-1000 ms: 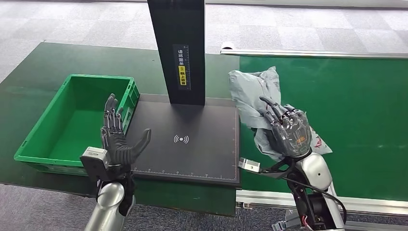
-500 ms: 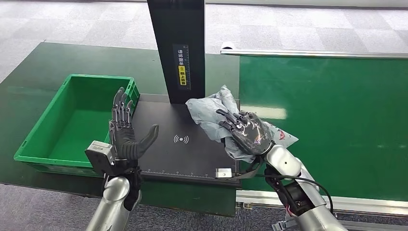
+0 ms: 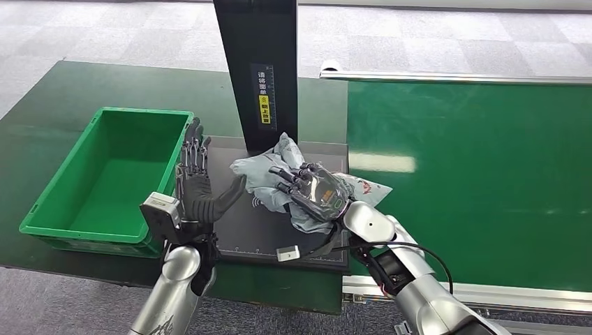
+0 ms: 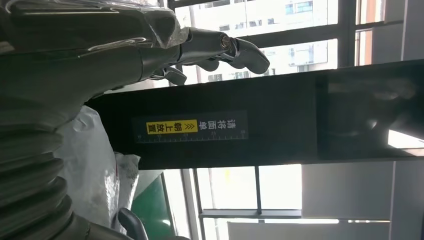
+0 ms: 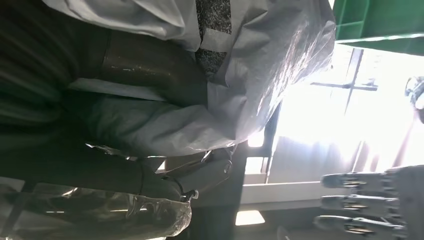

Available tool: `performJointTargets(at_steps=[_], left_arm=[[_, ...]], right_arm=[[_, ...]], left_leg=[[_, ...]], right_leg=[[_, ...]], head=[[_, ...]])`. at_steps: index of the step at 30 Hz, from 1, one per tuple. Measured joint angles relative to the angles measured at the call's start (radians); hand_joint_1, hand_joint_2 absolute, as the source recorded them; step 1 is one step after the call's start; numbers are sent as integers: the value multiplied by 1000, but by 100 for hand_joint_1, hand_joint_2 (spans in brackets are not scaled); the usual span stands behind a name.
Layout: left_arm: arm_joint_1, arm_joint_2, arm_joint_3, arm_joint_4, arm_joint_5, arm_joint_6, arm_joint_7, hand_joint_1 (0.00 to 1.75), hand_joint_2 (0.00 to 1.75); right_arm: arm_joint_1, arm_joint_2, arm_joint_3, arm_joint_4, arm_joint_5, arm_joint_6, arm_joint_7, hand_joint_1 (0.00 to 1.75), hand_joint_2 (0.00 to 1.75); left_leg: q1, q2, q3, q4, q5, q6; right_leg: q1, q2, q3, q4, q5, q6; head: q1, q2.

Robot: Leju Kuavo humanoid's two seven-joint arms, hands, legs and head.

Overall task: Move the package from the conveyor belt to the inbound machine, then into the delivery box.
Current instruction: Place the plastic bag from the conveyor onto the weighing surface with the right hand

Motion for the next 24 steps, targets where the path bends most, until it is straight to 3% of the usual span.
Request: performJointTargets(at_steps=[2,5,6,14,24], left_arm=[[-6,-2,-4,6,0,-8,3,0,175],[-12,-6,-9,15,0,-18,8,0,175],[-12,-7,-11,17,-1,-20,9,0,175],[-12,-9,-19,27,-4,-25,11,0,175],[-8,-9,-14,27,-13,-26,27,0,175]], right_arm=[[5,13,-13,5,35,0,-4,166,175],[11,33,-51,21,64,0,-7,35,175],[11,40,-67,33,65,0,-7,0,175],[-6,83,-142,198,-35,-1,-34,0,175],[-21,107,-193,260,-340,7,-152,0,175]], left_leg=[[0,0,0,0,0,0],[0,0,0,0,0,0],[0,0,0,0,0,0],[0,0,0,0,0,0],[0,0,0,0,0,0]], right_leg=[[0,0,0,0,0,0],[0,0,0,0,0,0],[0,0,0,0,0,0],[0,0,0,0,0,0],[0,0,0,0,0,0]], head=[[0,0],[0,0],[0,0],[0,0],[0,0]])
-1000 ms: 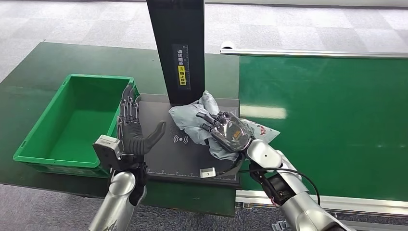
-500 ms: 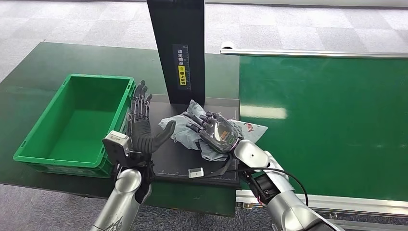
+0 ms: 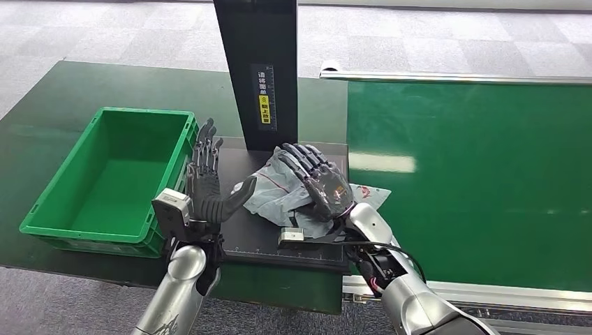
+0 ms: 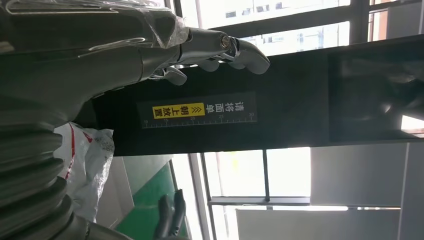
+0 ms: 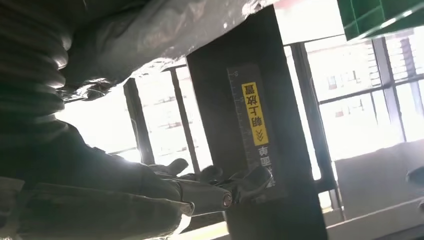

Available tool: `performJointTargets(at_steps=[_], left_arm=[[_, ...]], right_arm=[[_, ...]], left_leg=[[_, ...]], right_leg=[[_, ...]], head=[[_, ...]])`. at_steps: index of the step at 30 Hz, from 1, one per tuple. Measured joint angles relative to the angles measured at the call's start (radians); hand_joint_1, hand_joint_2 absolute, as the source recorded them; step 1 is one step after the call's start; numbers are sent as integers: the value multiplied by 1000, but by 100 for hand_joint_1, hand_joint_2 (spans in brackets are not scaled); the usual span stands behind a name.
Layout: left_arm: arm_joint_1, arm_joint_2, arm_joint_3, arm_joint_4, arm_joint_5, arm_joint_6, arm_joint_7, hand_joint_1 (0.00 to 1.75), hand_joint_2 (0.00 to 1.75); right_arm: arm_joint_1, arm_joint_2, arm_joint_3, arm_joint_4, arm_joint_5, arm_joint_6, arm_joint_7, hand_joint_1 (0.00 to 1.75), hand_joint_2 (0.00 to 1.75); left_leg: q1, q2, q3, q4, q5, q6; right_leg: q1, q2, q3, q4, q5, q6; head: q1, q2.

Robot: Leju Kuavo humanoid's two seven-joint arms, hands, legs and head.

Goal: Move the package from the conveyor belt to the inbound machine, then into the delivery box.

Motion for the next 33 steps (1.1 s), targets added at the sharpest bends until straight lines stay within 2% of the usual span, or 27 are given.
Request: performJointTargets(at_steps=[5,10,14,20,29,33], left_arm=[[6,0,3,0,-2,0,-1,0,175],[6,0,6,0,-6,0,0,0,175],[-2,0,7,1,-9,1,5,0,175],[-6,0,13,5,-2,13,0,0,175],[-3,5,17,5,9,29,-6,0,175],[0,7,19,5,9,36,-7,0,175]], right_arm=[[16,-3,14,-35,-158,54,-18,0,175],[38,-26,89,-180,-483,192,-19,0,175],[38,-36,108,-295,-650,339,-18,0,175],[36,-54,93,-415,-744,458,11,0,175],[35,-96,47,-480,-889,657,157,0,175],[35,-116,42,-480,-903,679,172,0,175]], left_leg=[[0,0,0,0,0,0],[0,1,0,0,0,0],[0,1,0,0,0,0],[0,1,-1,0,0,0],[0,0,-1,0,0,0],[0,0,-1,0,0,0]], right_leg=[[0,0,0,0,0,0],[0,0,-1,0,0,0],[0,0,-1,0,0,0],[0,0,-1,0,0,0],[0,0,-1,0,0,0],[0,0,-1,0,0,0]], head=[[0,0],[0,0],[0,0],[0,0],[0,0],[0,0]])
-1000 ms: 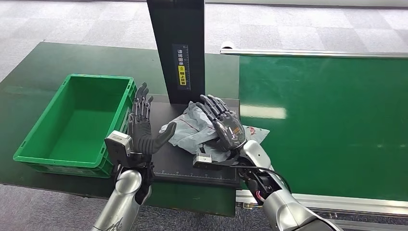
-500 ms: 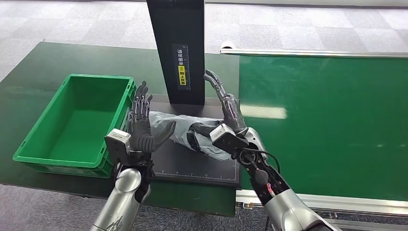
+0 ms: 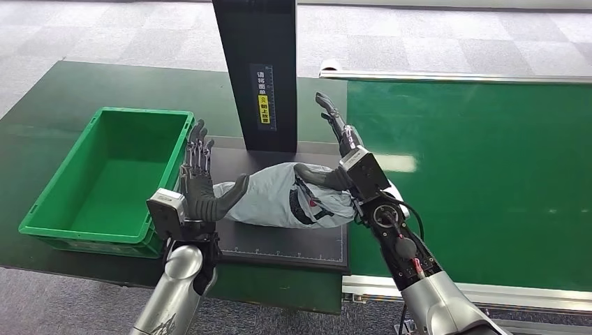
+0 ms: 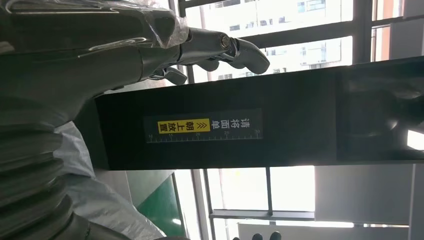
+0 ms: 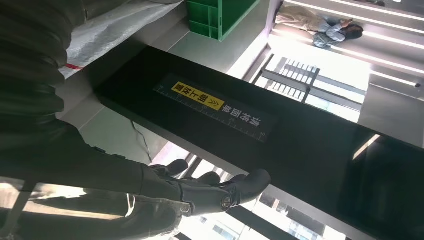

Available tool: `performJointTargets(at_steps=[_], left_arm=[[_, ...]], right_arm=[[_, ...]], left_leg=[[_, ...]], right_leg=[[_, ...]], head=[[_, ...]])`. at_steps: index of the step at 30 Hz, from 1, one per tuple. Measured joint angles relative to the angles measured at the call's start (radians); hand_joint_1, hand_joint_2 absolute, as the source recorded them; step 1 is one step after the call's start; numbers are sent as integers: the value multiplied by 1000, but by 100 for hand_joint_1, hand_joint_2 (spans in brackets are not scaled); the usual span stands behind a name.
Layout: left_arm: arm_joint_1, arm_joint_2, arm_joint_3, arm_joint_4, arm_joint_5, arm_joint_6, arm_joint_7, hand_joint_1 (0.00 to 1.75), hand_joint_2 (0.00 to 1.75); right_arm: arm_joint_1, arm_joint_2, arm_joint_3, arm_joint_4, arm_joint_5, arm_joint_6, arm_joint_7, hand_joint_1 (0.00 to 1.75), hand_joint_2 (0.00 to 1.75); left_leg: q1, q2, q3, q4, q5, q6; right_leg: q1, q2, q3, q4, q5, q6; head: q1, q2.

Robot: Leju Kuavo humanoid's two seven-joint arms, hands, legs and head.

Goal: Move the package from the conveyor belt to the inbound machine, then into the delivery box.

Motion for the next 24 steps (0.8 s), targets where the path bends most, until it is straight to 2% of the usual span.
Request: performJointTargets(at_steps=[18,24], left_arm=[[1,0,2,0,0,4,-3,0,175],[20,4,2,0,-2,21,-5,0,175]], right_arm=[[-2,-21,-8,2,-2,9,15,0,175],[-1,-24,-38,17,-85,40,42,0,175]], left_leg=[[0,0,0,0,0,0],[0,0,0,0,0,0]], right_leg=[[0,0,0,0,0,0],[0,0,0,0,0,0]], head=[[0,0],[0,0]])
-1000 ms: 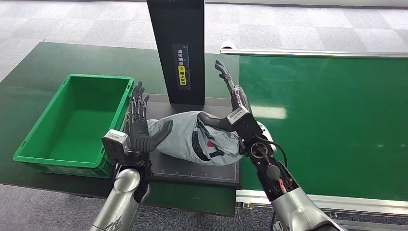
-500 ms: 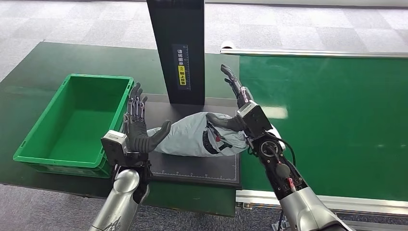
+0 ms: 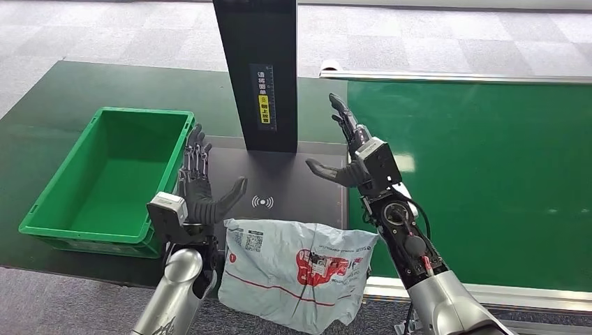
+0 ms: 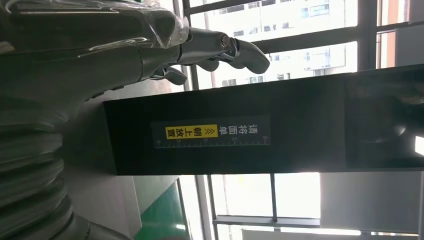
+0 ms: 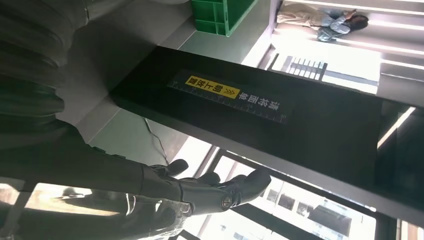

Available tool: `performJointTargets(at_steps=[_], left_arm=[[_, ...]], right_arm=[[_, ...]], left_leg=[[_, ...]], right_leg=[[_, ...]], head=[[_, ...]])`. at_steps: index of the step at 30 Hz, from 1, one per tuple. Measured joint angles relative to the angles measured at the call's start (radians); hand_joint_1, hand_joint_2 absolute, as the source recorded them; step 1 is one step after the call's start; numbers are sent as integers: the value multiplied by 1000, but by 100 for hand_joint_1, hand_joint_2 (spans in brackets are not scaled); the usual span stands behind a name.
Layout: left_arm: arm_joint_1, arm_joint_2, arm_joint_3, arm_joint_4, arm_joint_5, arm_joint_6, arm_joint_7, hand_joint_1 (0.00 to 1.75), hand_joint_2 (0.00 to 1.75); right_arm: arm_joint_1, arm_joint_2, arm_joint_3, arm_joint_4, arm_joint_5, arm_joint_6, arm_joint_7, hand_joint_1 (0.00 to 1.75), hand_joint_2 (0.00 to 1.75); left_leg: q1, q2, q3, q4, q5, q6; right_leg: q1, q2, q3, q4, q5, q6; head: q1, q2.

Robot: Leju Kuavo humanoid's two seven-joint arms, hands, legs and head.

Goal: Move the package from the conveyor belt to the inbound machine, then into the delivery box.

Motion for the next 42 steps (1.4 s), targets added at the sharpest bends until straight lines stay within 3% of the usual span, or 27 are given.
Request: performJointTargets(at_steps=[4,7,11,13,18,23,28,32,39,42], left_arm=[[16,4,0,0,-1,6,-3,0,175],[21,5,0,0,-5,8,-6,0,175],[27,10,4,-2,-12,0,-9,0,175],[32,13,10,-7,-19,-3,-7,0,175],[53,23,18,-25,-91,-25,26,0,175],[85,47,7,-50,-328,-111,60,0,175],[140,101,25,-223,-454,-225,35,0,175],[172,145,49,-337,-490,-327,15,0,175],[184,177,103,-482,-378,-434,-18,0,175],[184,187,106,-506,-433,-511,-14,0,175]], right_arm=[[1,-19,-19,2,-68,102,45,0,175],[-4,-38,-20,34,-261,379,203,0,175],[-25,-50,-10,130,-683,826,368,0,175],[-39,-52,-1,166,-841,917,404,0,175],[-45,-54,11,195,-931,884,411,0,175],[-37,-59,7,184,-852,810,337,0,175],[-8,-84,-26,148,-779,762,312,0,175],[8,-101,-50,123,-719,723,297,0,175],[27,-108,-82,84,-628,655,285,0,175],[21,-105,-87,85,-611,650,282,0,175]], left_leg=[[0,0,0,0,0,0],[0,0,0,0,0,0],[0,0,0,0,0,0],[0,0,0,0,0,0],[0,0,0,0,0,0],[0,0,0,0,0,0],[0,0,0,0,0,0],[0,0,0,0,0,0],[0,0,0,0,0,0],[0,0,0,0,0,0]], right_leg=[[0,0,0,0,0,0],[0,0,0,0,0,0],[0,0,0,0,0,0],[0,0,0,0,0,0],[0,0,0,0,0,0],[0,0,0,0,0,0],[0,0,0,0,0,0],[0,0,0,0,0,0],[0,0,0,0,0,0],[0,0,0,0,0,0]], head=[[0,0],[0,0],[0,0],[0,0],[0,0],[0,0],[0,0],[0,0],[0,0],[0,0]])
